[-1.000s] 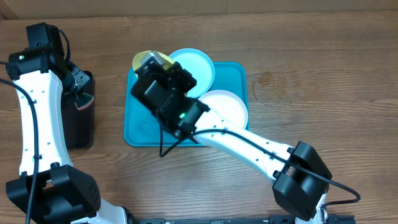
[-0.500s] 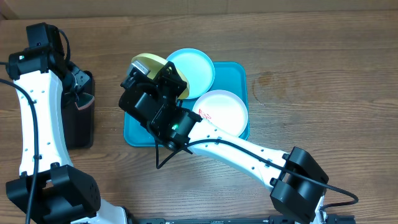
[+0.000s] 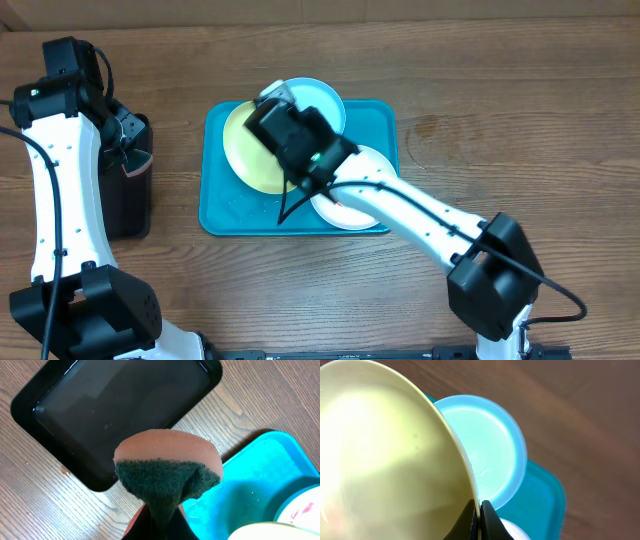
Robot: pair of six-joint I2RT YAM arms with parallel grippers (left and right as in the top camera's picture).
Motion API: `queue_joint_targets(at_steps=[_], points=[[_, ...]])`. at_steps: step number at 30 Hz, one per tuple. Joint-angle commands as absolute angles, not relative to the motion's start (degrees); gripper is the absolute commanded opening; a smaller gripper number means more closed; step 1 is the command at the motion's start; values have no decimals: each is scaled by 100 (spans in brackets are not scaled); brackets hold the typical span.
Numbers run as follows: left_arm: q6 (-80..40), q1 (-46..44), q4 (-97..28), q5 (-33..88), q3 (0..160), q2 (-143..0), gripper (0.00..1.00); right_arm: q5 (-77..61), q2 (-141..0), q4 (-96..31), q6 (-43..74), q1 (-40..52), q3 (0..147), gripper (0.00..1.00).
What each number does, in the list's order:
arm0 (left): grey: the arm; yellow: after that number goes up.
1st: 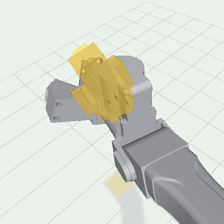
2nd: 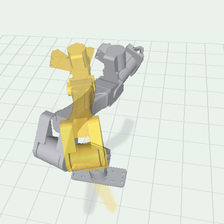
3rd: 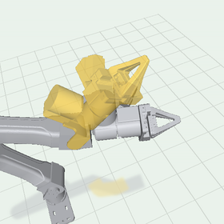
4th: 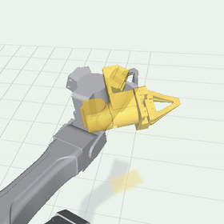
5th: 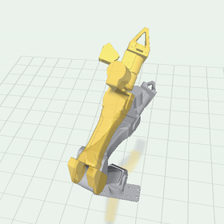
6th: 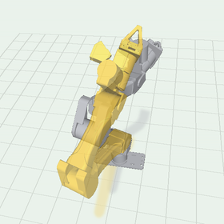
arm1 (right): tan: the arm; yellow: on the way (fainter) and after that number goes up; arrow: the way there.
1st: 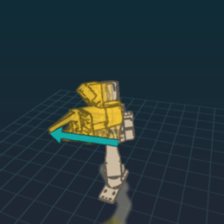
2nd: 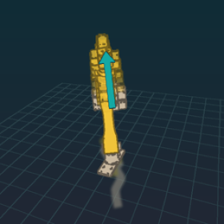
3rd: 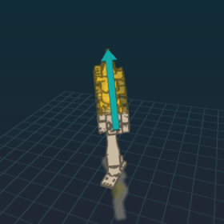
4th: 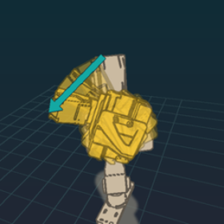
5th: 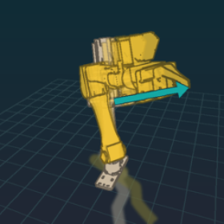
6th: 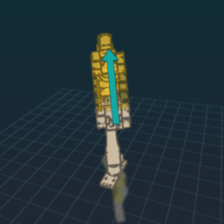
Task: Clean dirty plates on tray and stack at the side
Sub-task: 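Lift the yellow plate with the right gripper and move it right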
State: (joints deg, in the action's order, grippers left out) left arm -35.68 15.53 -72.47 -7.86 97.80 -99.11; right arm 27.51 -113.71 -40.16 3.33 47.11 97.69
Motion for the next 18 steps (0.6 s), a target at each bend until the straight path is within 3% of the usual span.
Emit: queue_joint_targets(at_steps=[1, 8, 18], points=[[-3642, 1610, -7247, -720, 9754, -9933, 4, 1179, -10838, -4075, 1286, 4178, 9883, 4], [-3562, 1610, -7212, -311, 9754, -9933, 4, -1396, -10873, -4740, 2200, 2373, 9859, 4], [-3304, 1295, -6753, -80, 9358, -9937, 4, -989, -11201, -6189, 2279, 314, 9747, 4]])
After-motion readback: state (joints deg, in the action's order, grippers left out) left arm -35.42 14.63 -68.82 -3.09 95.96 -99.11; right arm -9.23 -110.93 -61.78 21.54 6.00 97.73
